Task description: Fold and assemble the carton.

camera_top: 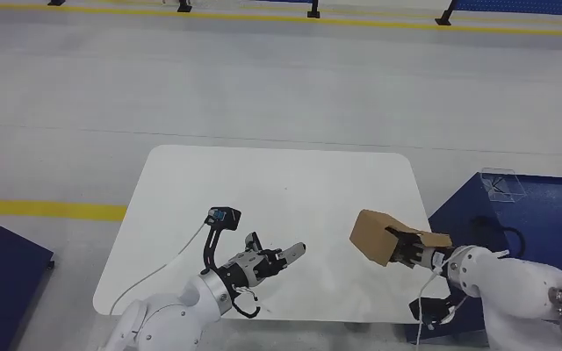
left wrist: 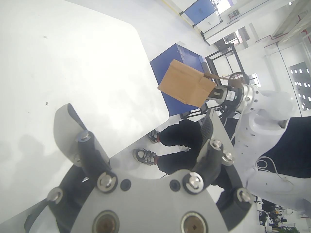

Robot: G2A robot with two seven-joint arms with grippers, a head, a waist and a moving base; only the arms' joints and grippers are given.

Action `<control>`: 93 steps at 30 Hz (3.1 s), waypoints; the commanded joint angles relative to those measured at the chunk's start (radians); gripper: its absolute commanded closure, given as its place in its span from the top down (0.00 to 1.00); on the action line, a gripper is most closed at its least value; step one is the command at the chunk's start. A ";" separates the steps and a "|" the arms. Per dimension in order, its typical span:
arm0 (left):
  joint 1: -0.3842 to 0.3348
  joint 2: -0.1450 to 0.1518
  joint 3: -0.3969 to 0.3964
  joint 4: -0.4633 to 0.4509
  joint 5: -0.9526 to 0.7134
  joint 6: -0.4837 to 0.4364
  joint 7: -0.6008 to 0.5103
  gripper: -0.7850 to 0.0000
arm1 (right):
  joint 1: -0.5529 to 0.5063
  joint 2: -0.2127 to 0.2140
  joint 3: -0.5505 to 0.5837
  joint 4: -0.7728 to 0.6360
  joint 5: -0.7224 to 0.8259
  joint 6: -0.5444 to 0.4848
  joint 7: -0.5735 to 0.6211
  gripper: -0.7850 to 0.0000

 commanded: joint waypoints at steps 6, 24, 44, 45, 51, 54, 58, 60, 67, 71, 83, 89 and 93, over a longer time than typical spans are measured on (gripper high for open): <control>0.000 0.000 0.000 0.000 0.000 0.000 0.000 1.00 | 0.087 0.006 -0.121 0.164 0.022 -0.004 0.004 0.00; 0.000 0.000 0.000 0.000 0.000 0.000 0.000 1.00 | 0.248 0.003 -0.453 0.430 0.052 -0.078 0.077 0.27; 0.000 0.000 0.000 0.000 0.000 0.000 0.000 1.00 | 0.095 0.057 -0.245 0.117 -0.088 0.472 0.590 0.00; 0.000 0.000 0.000 0.000 0.000 0.000 0.000 1.00 | 0.056 0.060 -0.220 0.129 -0.147 0.555 0.700 0.00; 0.000 0.000 0.000 0.000 0.000 0.000 0.000 1.00 | -0.123 0.067 -0.112 0.181 -0.479 0.844 1.307 0.00; 0.000 0.000 0.000 0.000 0.000 0.000 0.000 1.00 | -0.181 0.070 -0.075 0.204 -0.599 0.913 1.503 0.00; 0.000 0.000 0.000 0.000 0.000 0.000 0.000 1.00 | -0.208 0.074 -0.043 0.263 -0.767 0.974 1.778 0.00; 0.000 0.000 0.000 0.000 0.000 0.000 0.000 1.00 | -0.207 0.076 -0.035 0.319 -0.829 0.983 1.893 0.00; 0.000 0.000 0.000 0.000 0.000 0.000 0.000 1.00 | -0.181 0.076 -0.037 0.398 -0.843 1.003 2.039 1.00; 0.000 0.000 0.000 0.000 0.000 0.000 0.000 1.00 | -0.181 0.076 -0.037 0.398 -0.843 1.003 2.039 1.00; 0.000 0.000 0.000 0.000 0.000 0.000 0.000 1.00 | -0.181 0.076 -0.037 0.398 -0.843 1.003 2.039 1.00; 0.000 0.000 -0.001 0.010 0.004 -0.009 0.006 1.00 | -0.176 0.077 -0.019 0.385 -0.884 0.972 2.030 1.00; -0.054 -0.003 0.014 0.058 0.025 -0.017 -0.001 1.00 | -0.207 0.092 0.043 0.318 -1.143 0.956 2.075 1.00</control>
